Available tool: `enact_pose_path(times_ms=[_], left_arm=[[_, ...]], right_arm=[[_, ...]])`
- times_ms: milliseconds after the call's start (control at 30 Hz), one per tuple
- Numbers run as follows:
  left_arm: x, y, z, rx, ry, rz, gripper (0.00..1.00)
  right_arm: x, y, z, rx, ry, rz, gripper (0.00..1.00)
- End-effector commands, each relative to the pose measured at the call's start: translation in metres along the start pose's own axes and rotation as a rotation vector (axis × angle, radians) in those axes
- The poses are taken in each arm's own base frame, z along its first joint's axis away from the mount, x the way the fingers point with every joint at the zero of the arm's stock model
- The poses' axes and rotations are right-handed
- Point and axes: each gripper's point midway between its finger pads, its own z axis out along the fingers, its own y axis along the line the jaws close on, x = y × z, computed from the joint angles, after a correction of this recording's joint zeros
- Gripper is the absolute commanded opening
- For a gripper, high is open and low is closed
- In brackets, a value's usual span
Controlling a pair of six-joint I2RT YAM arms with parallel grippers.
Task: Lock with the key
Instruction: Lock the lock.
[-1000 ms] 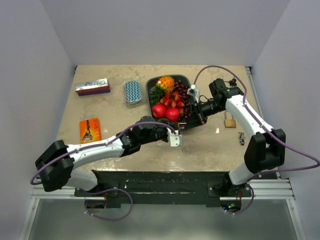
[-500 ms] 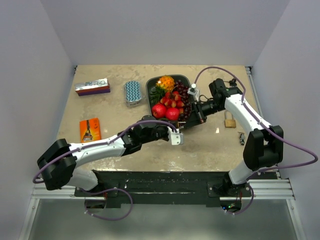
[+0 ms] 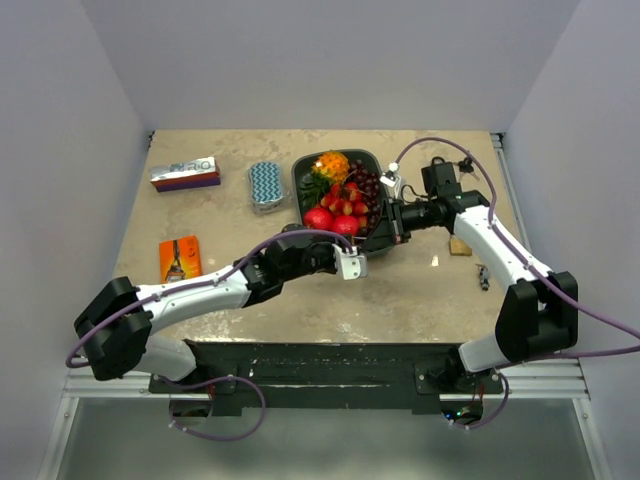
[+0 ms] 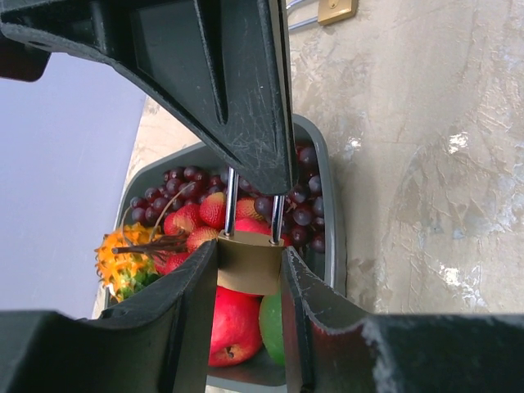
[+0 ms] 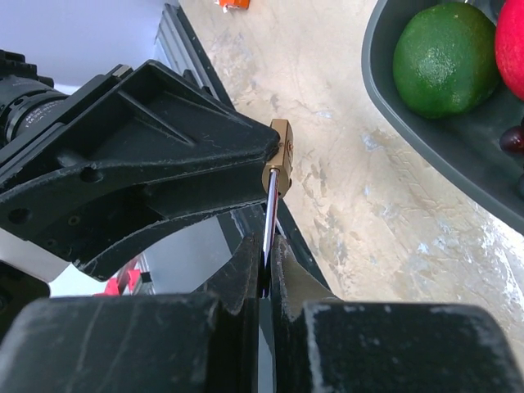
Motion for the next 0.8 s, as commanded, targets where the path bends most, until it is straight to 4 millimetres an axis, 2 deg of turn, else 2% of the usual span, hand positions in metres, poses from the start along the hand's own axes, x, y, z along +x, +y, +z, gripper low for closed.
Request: enact_pose_path(times_ms=[0, 167, 200, 367, 467, 633, 767], left_arm=[[-0.046, 0.020, 0.000, -0.061, -0.169, -0.060, 0.00], [-0.070, 0.031, -0.007, -0.097, -0.275, -0.048, 0.00], [-0.080, 0.032, -0.010, -0.095, -0.322, -0.048, 0.00], [-0.107, 0.034, -0.016, -0.086, -0.427, -0.052, 0.00], [-0.117, 0.035, -0.019, -0.077, -0.465, -0.056, 0.00], [-0.122, 0.036, -0.022, -0.079, -0.478, -0.059, 0.00], [-0.130, 0.037, -0.025, -0.073, -0.506, -0.065, 0.00]], right_arm=[[0.005, 0.059, 0.010, -0.237, 0.048, -0.071, 0.00], [0.011, 0.062, 0.023, -0.266, 0.072, -0.070, 0.00], [0.010, 0.060, 0.027, -0.261, 0.069, -0.081, 0.00], [0.009, 0.052, 0.039, -0.244, 0.073, -0.106, 0.00], [0.008, 0.049, 0.041, -0.229, 0.069, -0.148, 0.00], [0.008, 0.044, 0.048, -0.198, 0.071, -0.191, 0.00], [0.005, 0.052, 0.057, -0.209, 0.058, -0.225, 0.00]])
